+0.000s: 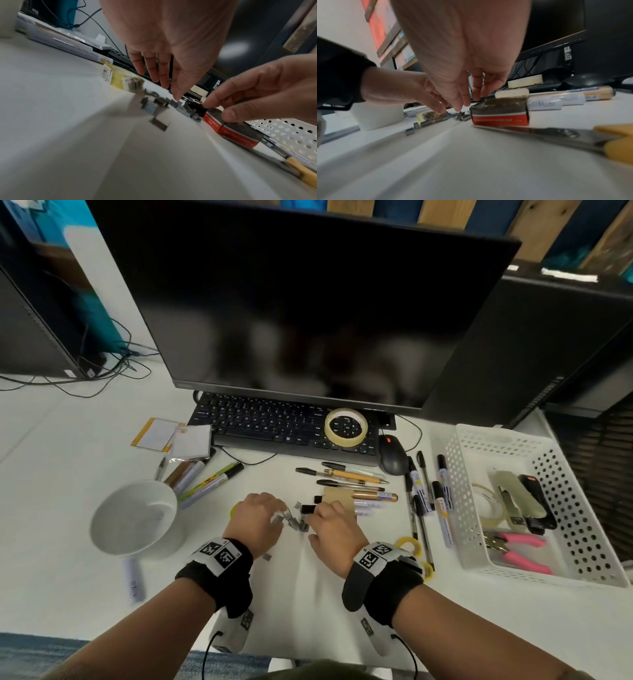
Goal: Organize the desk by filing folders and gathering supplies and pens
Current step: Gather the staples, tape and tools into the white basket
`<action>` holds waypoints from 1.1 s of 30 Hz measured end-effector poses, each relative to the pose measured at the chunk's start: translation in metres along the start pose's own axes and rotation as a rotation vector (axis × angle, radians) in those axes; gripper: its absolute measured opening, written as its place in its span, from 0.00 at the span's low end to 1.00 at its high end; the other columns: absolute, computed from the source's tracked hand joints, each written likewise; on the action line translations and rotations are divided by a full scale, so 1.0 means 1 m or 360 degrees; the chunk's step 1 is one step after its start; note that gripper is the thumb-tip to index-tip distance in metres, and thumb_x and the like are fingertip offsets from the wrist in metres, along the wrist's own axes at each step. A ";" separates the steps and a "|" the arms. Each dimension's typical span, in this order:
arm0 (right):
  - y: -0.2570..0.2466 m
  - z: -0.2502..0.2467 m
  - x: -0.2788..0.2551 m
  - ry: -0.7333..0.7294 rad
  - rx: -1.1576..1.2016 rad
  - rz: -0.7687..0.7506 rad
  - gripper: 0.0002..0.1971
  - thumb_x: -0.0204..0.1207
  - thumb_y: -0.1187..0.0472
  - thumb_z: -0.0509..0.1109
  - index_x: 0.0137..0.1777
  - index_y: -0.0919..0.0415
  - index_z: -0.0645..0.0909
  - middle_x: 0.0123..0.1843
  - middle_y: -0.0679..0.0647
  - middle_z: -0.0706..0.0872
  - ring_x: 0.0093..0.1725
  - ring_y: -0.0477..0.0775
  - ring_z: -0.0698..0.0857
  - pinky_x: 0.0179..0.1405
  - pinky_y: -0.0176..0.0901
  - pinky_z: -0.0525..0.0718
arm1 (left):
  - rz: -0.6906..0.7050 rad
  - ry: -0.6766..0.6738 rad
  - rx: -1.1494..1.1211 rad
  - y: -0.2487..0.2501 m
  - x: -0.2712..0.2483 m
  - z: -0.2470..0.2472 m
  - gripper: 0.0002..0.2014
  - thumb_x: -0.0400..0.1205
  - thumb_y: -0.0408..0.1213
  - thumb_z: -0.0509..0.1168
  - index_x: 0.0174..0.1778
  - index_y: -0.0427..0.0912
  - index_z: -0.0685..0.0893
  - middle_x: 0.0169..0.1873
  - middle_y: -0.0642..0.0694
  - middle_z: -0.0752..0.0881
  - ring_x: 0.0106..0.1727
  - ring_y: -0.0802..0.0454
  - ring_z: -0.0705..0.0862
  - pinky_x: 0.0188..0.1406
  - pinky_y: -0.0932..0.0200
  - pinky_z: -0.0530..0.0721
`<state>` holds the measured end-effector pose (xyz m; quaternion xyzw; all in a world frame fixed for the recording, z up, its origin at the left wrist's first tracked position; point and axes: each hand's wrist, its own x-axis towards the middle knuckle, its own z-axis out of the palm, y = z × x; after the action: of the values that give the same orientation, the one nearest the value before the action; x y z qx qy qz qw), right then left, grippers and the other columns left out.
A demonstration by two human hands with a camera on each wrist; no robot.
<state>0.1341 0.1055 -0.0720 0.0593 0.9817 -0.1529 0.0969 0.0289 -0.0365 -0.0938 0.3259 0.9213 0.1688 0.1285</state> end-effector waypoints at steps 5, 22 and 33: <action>-0.006 0.010 0.008 0.0099 -0.0049 0.0093 0.15 0.80 0.58 0.58 0.62 0.57 0.80 0.59 0.54 0.79 0.64 0.58 0.70 0.59 0.49 0.68 | 0.0176 -0.0073 0.0035 0.004 0.002 0.003 0.13 0.76 0.40 0.65 0.56 0.50 0.86 0.58 0.49 0.85 0.62 0.43 0.79 0.60 0.53 0.75; -0.013 0.016 0.010 0.0341 0.0007 0.0077 0.08 0.69 0.57 0.67 0.42 0.59 0.85 0.41 0.54 0.85 0.50 0.60 0.80 0.47 0.49 0.74 | 0.0306 -0.0218 0.0278 0.005 0.007 0.009 0.14 0.82 0.44 0.58 0.61 0.49 0.83 0.63 0.50 0.77 0.67 0.46 0.71 0.63 0.53 0.68; 0.035 -0.012 -0.009 0.0333 0.0109 0.0227 0.12 0.71 0.51 0.61 0.44 0.55 0.83 0.49 0.48 0.83 0.56 0.54 0.74 0.54 0.47 0.68 | 0.0382 -0.0007 -0.0096 0.031 0.005 0.009 0.22 0.75 0.50 0.53 0.53 0.46 0.88 0.53 0.48 0.85 0.57 0.43 0.80 0.55 0.50 0.75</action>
<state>0.1456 0.1421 -0.0690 0.1478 0.9739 -0.1720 0.0024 0.0452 -0.0083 -0.0900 0.4302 0.8699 0.2099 0.1190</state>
